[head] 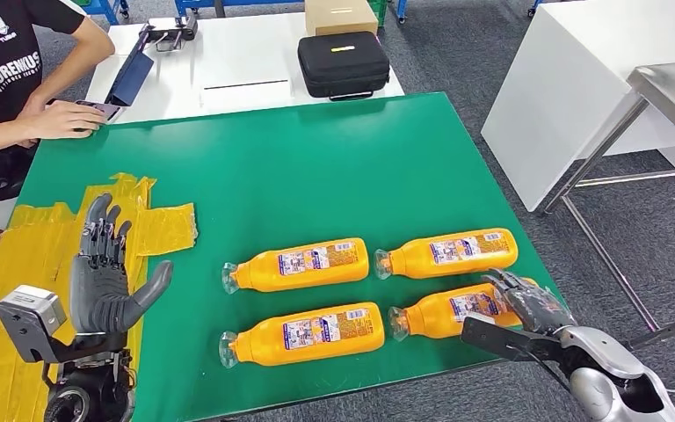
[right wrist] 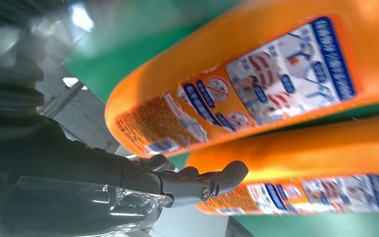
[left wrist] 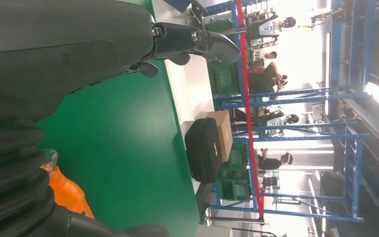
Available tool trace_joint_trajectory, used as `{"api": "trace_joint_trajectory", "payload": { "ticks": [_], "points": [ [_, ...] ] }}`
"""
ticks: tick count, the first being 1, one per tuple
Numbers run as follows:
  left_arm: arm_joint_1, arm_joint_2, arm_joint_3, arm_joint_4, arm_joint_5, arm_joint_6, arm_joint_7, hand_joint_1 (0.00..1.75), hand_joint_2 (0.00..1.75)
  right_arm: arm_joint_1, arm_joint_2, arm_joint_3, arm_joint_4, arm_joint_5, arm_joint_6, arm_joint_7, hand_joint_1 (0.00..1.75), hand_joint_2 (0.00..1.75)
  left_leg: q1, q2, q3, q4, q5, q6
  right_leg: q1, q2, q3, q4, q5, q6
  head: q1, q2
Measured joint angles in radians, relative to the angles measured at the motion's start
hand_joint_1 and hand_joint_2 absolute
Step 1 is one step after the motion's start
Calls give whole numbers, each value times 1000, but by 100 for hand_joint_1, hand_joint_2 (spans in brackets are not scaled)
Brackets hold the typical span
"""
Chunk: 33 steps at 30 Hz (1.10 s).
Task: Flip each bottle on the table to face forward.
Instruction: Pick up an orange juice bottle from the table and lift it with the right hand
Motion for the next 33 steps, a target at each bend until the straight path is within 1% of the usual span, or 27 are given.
{"api": "trace_joint_trajectory", "payload": {
  "ticks": [13,21,26,31,33],
  "points": [
    [-8,-1,-12,22,6,7,7,0,175,-31,11,12,65,16,4,2,0,175,0,0,1,0,0,0,0,0,0,0,0,0,0,0],
    [-28,-3,-35,52,14,16,15,0,175,-58,14,29,124,27,11,1,1,175,0,0,2,0,0,0,0,0,1,0,0,0,0,0],
    [-36,-3,-40,67,17,18,21,0,175,-63,17,43,149,33,16,2,8,175,0,0,3,0,0,0,0,0,2,0,0,0,0,0],
    [-38,-4,-42,79,19,21,26,0,175,-68,18,60,162,45,20,6,12,175,0,0,4,0,0,0,0,0,2,0,0,0,0,0],
    [-38,-4,-43,83,21,22,27,0,175,-70,18,64,164,46,20,8,17,175,0,0,4,0,0,0,0,0,2,0,0,0,0,0]
  ]
}}
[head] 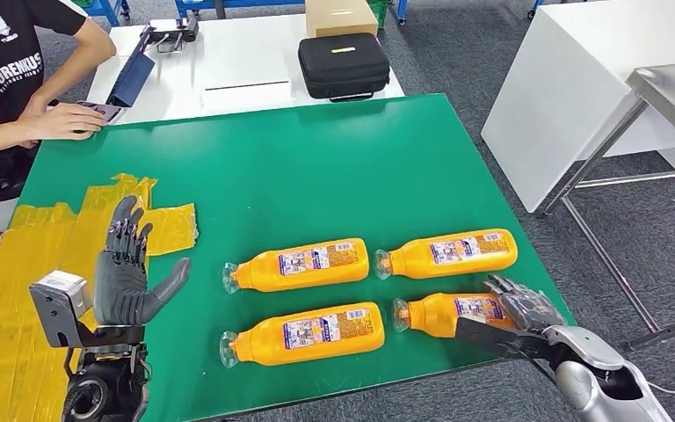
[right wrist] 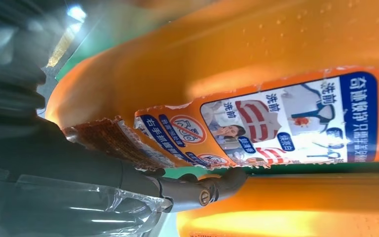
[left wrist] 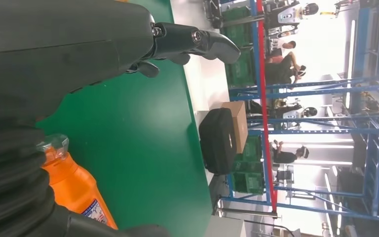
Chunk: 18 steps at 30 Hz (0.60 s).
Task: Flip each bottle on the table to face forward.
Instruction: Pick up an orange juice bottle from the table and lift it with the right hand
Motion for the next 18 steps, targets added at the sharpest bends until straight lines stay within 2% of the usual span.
{"api": "trace_joint_trajectory", "payload": {
  "ticks": [1,2,5,6,7,10,18],
  "points": [
    [0,0,0,2,2,2,0,0,175,-1,0,1,1,1,0,1,24,175,0,0,0,0,0,0,0,0,0,0,0,0,0,0],
    [0,0,0,4,4,4,0,0,175,-1,0,3,2,3,0,3,44,175,0,0,0,0,0,0,0,0,0,0,0,0,0,0],
    [-1,0,-2,12,10,9,0,0,175,-5,1,10,4,11,2,10,139,175,0,0,0,0,0,0,0,0,0,0,0,0,0,0],
    [-2,-1,-3,14,12,11,0,0,175,-7,1,13,5,14,2,12,158,175,0,0,0,0,0,0,0,0,0,0,0,0,0,0],
    [-3,-1,-3,17,14,12,0,0,175,-10,0,17,6,16,3,13,168,175,0,0,0,0,0,0,0,0,0,0,0,0,0,0],
    [-4,-3,-4,22,16,14,0,0,175,-18,-4,27,11,15,4,14,175,175,0,0,1,0,0,0,0,0,1,0,0,0,0,0],
    [-5,-5,-3,26,17,17,1,0,175,-32,-7,50,19,9,3,13,175,175,0,0,1,0,0,0,0,0,1,0,0,0,0,0]
  ]
}}
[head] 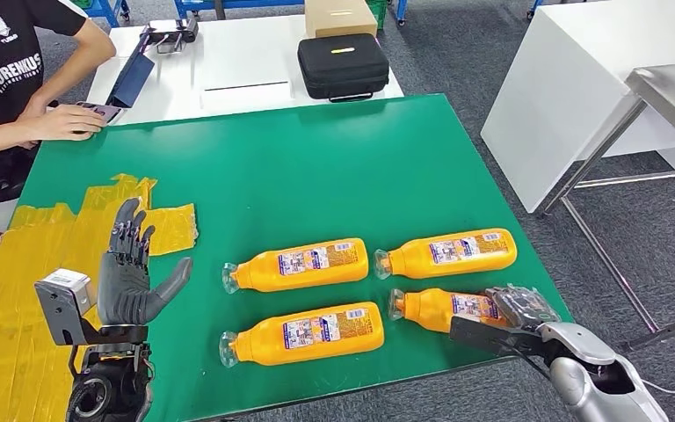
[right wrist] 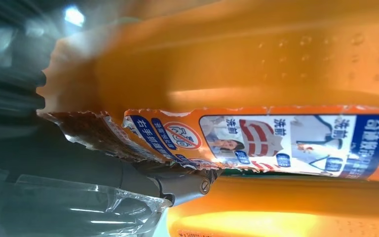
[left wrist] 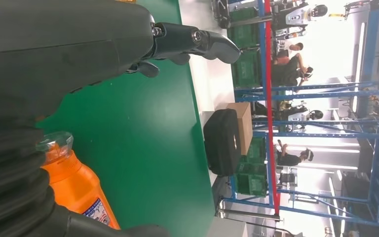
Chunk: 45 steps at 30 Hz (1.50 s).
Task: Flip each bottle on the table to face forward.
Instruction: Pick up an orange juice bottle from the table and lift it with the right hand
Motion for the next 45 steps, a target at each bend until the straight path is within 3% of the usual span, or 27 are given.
{"api": "trace_joint_trajectory", "payload": {
  "ticks": [8,15,30,37,41,45],
  "points": [
    [1,-3,11,2,1,3,0,0,175,-12,4,15,11,15,-17,-4,175,175,0,0,0,0,0,0,0,1,0,0,0,0,0,0],
    [7,-7,29,2,0,-1,1,0,175,-6,32,24,13,32,-129,-27,175,175,0,0,-1,0,0,0,0,1,0,0,0,0,0,0],
    [24,-12,41,-6,-2,-8,27,0,175,61,250,-71,-178,-12,-495,10,175,175,0,0,-4,0,0,0,0,0,-3,0,0,0,0,0],
    [20,-11,38,-6,-2,-14,36,0,175,75,307,-86,-225,-26,-534,4,175,175,0,0,-4,0,0,0,0,0,-3,0,0,0,0,0],
    [5,-5,26,-6,-14,-52,61,0,175,69,333,-90,-229,-115,-580,-70,175,175,0,0,-4,0,0,0,0,0,-3,0,0,0,0,0],
    [-56,9,-19,-6,-28,-136,112,0,175,22,369,-69,-215,-335,-624,-222,175,175,0,0,-5,0,1,0,0,0,-3,1,0,0,0,0]
  ]
}}
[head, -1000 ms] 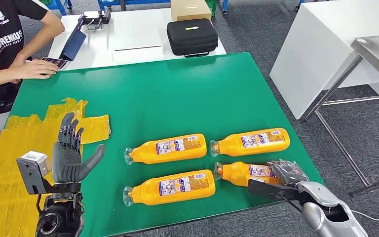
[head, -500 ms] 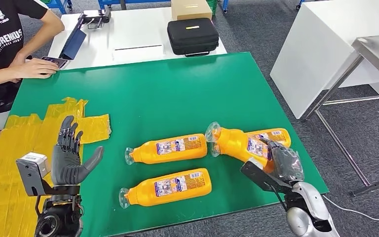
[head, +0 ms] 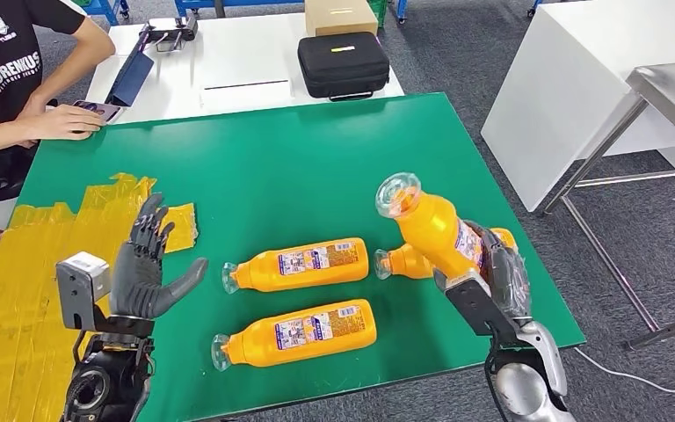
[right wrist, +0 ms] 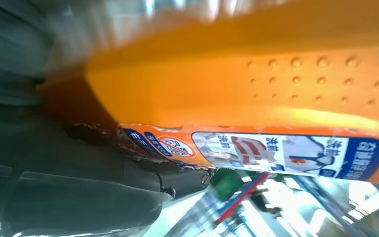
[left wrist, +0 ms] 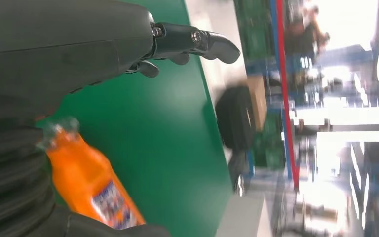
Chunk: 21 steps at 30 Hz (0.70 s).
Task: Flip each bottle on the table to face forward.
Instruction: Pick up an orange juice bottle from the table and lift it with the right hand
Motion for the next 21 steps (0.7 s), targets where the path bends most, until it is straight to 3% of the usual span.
{"api": "trace_joint_trajectory", "payload": {
  "ticks": [5,21],
  "points": [
    [-99,19,-66,0,21,-81,45,0,175,-89,44,70,49,-216,2,-119,175,175,0,0,0,0,1,1,0,0,1,0,0,0,0,0],
    [-207,44,-150,0,71,-124,53,0,175,-238,102,218,144,-290,0,-177,175,175,0,0,-2,0,1,0,0,0,-1,0,1,0,0,0]
  ]
}}
